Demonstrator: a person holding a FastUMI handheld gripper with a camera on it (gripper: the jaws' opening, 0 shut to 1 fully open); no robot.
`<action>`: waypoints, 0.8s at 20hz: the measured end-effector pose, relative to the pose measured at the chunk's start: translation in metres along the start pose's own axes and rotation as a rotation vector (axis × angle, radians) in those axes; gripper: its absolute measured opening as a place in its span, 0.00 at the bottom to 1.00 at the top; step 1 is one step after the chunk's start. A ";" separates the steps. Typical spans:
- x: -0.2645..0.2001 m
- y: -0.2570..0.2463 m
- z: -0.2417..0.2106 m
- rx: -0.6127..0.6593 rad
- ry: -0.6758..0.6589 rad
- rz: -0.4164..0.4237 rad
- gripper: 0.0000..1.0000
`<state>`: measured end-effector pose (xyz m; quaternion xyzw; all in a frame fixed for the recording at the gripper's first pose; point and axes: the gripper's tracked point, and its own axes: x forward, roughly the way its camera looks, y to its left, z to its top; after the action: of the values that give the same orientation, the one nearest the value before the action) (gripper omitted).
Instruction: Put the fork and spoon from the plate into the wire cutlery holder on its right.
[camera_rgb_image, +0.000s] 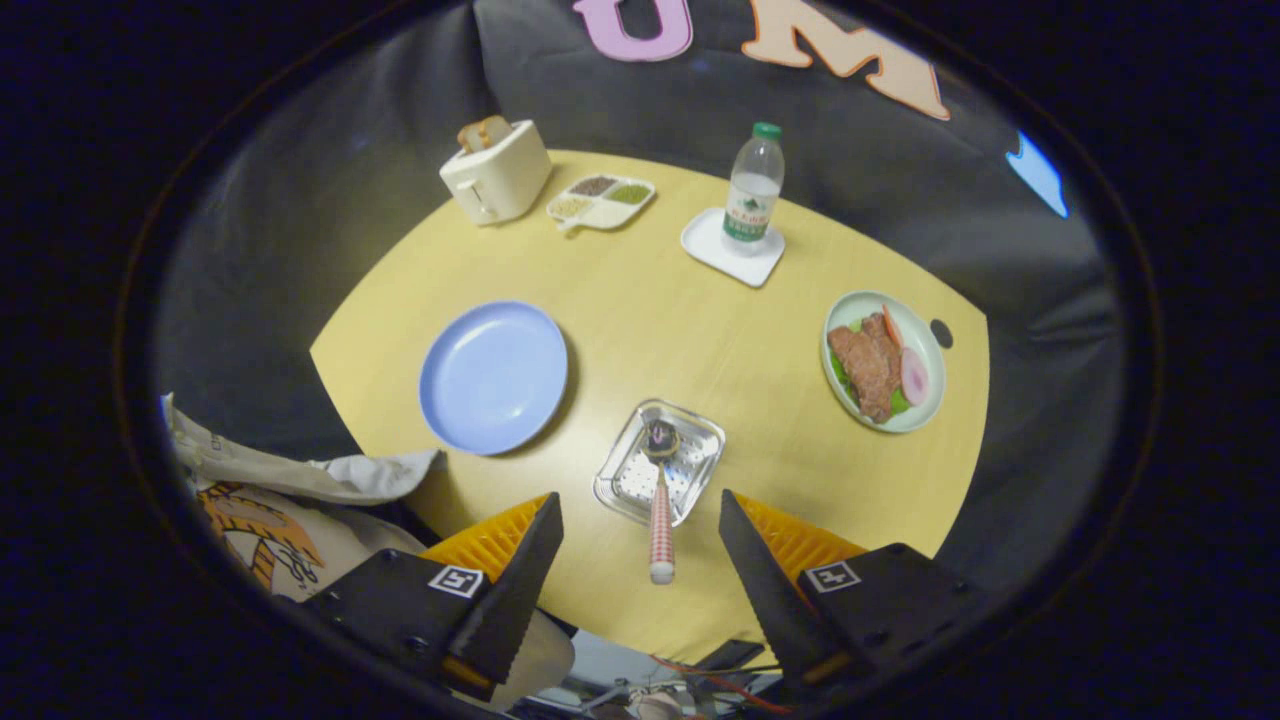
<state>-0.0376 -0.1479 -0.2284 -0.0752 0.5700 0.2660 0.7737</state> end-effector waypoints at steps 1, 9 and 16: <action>-0.005 0.005 0.011 0.019 -0.072 0.000 1.00; -0.063 0.050 0.070 0.181 -0.611 -0.097 0.99; -0.127 0.089 0.110 0.232 -0.980 -0.287 0.99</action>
<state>-0.0160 -0.0675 -0.0574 0.0670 0.1507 0.0964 0.9816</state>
